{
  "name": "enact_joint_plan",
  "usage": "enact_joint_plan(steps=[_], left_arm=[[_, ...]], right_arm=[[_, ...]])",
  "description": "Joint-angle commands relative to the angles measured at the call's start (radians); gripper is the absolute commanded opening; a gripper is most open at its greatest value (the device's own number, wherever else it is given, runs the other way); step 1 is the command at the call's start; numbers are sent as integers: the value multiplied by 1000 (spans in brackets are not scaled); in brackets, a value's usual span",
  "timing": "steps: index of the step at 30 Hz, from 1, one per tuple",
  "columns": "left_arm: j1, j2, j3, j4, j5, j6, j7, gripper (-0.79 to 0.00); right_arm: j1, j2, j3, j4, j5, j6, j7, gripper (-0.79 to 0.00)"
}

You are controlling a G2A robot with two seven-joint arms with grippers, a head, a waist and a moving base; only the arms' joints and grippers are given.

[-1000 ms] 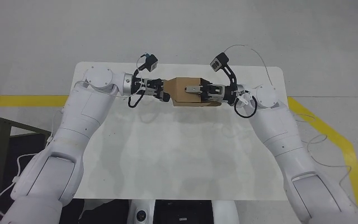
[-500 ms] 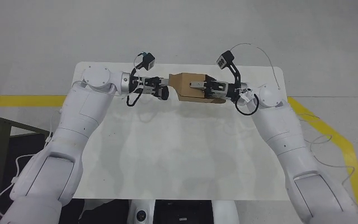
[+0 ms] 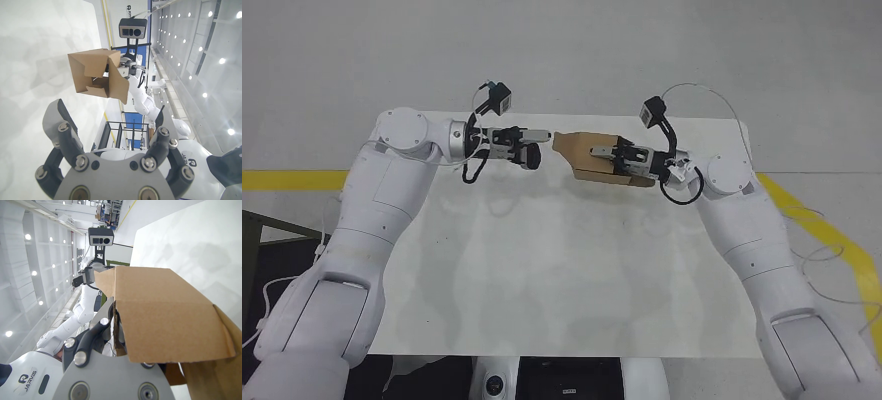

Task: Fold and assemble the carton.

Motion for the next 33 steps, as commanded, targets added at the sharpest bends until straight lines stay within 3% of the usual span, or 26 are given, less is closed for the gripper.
enact_joint_plan(steps=[1,6,11,33], left_arm=[[3,1,2,-11,8,1,0,0],[-5,4,33,-9,183,-22,129,0],[-5,2,41,3,209,12,169,0],[14,3,26,4,150,7,123,0]], right_arm=[[2,-2,-9,-3,-4,8,2,-785],[9,-6,-22,-19,-6,12,7,-785],[10,-5,-17,-38,-1,9,10,-785],[-34,-3,14,-117,128,-1,25,-785]])
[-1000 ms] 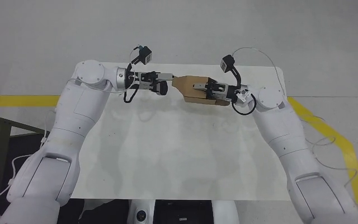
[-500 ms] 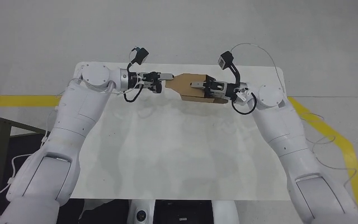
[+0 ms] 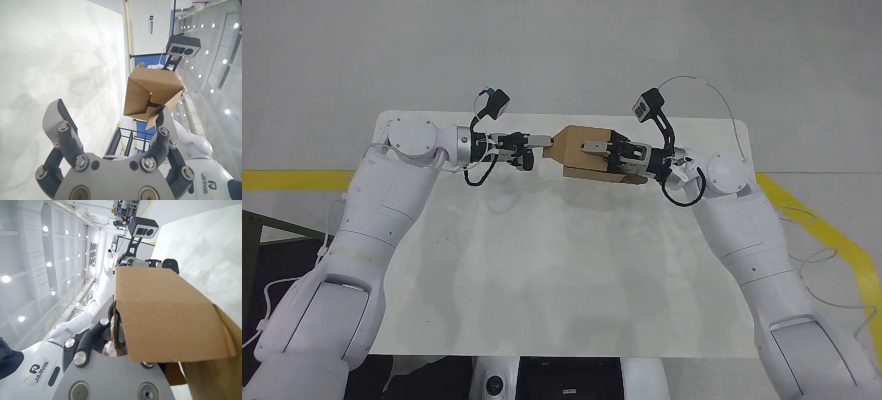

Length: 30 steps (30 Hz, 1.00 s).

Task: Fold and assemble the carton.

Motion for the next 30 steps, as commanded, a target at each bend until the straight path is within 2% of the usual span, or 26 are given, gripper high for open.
enact_joint_plan(steps=[1,13,30], left_arm=[[3,0,-2,-4,-6,-3,-5,0],[15,-1,3,-26,-30,-6,-30,0],[17,-6,6,-44,-66,-8,-54,0]], right_arm=[[0,-2,-1,2,12,-3,1,-785],[5,-16,-13,6,103,-33,26,-785],[22,-39,-50,39,148,-54,52,-785]])
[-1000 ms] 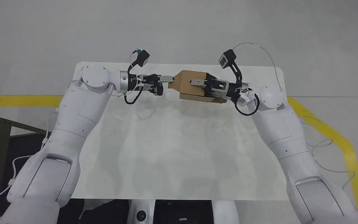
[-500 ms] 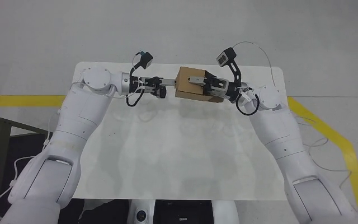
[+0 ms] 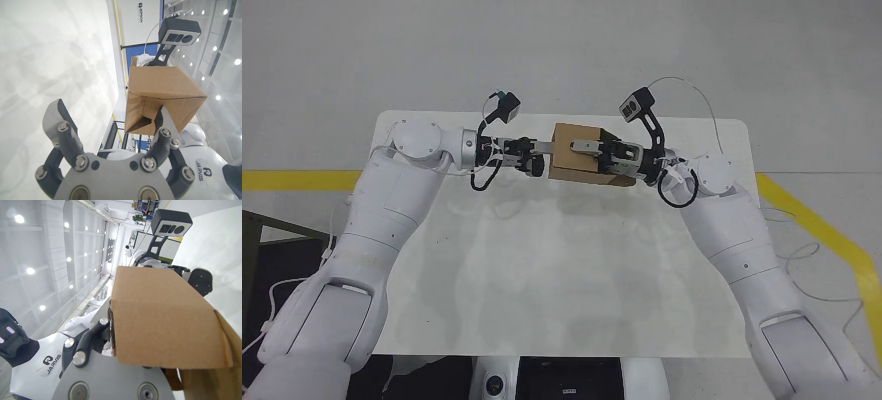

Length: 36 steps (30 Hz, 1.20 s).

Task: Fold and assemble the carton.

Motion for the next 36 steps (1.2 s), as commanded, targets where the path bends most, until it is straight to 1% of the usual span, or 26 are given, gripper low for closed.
enact_joint_plan(steps=[1,11,28,36], left_arm=[[0,0,0,0,0,0,0,0],[0,-1,3,-1,-6,2,-5,0],[-10,-13,26,7,-17,-5,-10,0],[-18,-5,1,39,-8,-18,4,0]], right_arm=[[1,-1,0,3,2,-3,1,-785],[0,-7,2,8,31,-2,24,-785],[-2,-11,15,14,51,-2,49,-785],[1,-4,35,34,6,1,33,-785]])
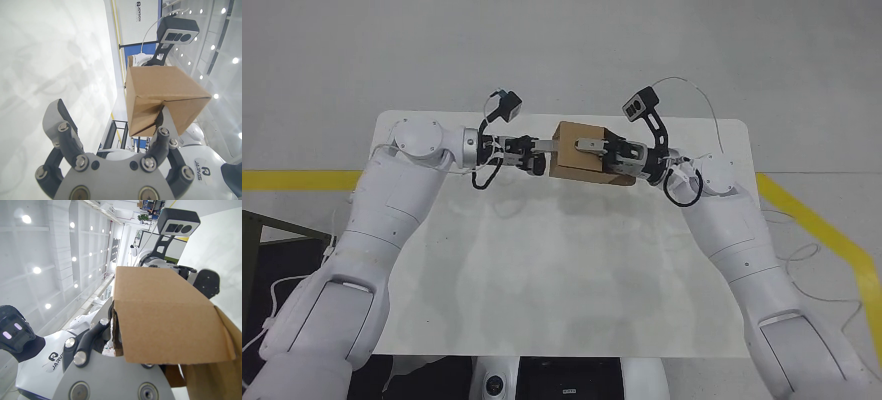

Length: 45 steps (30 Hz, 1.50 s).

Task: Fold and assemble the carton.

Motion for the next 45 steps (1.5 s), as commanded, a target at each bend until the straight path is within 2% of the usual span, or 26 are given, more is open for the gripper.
enact_joint_plan(steps=[1,7,17,23,28,30,31,33,34,37,38,45], left_arm=[[-1,4,-9,6,6,-5,5,0],[7,16,-40,14,22,-43,41,0],[40,36,-105,-10,84,-270,202,0],[67,49,-122,-38,200,-394,296,0],[90,59,-117,-64,375,-477,387,0],[99,61,-116,-73,428,-504,428,0],[103,64,-118,-80,469,-524,455,0],[109,67,-120,-86,527,-550,495,0],[115,69,-121,-90,560,-564,519,0],[131,73,-122,-105,653,-606,588,0],[137,74,-122,-109,682,-618,610,0],[171,75,-116,-135,867,-692,780,0]], right_arm=[[2,3,5,9,-25,5,-10,-785],[7,15,9,55,-129,47,-38,-785],[20,-1,-65,156,-238,85,-79,-785],[29,-17,-109,176,-268,99,-85,-782],[29,-24,-129,184,-295,145,-114,-582],[27,-24,-129,181,-301,156,-131,-440],[24,-23,-129,177,-309,162,-140,-403],[19,-22,-125,168,-309,168,-141,-280],[16,-21,-123,160,-310,173,-137,-163],[7,-14,-109,129,-302,188,-112,-25],[3,-11,-103,117,-301,193,-105,0],[-48,22,-35,3,-310,236,-65,0]])
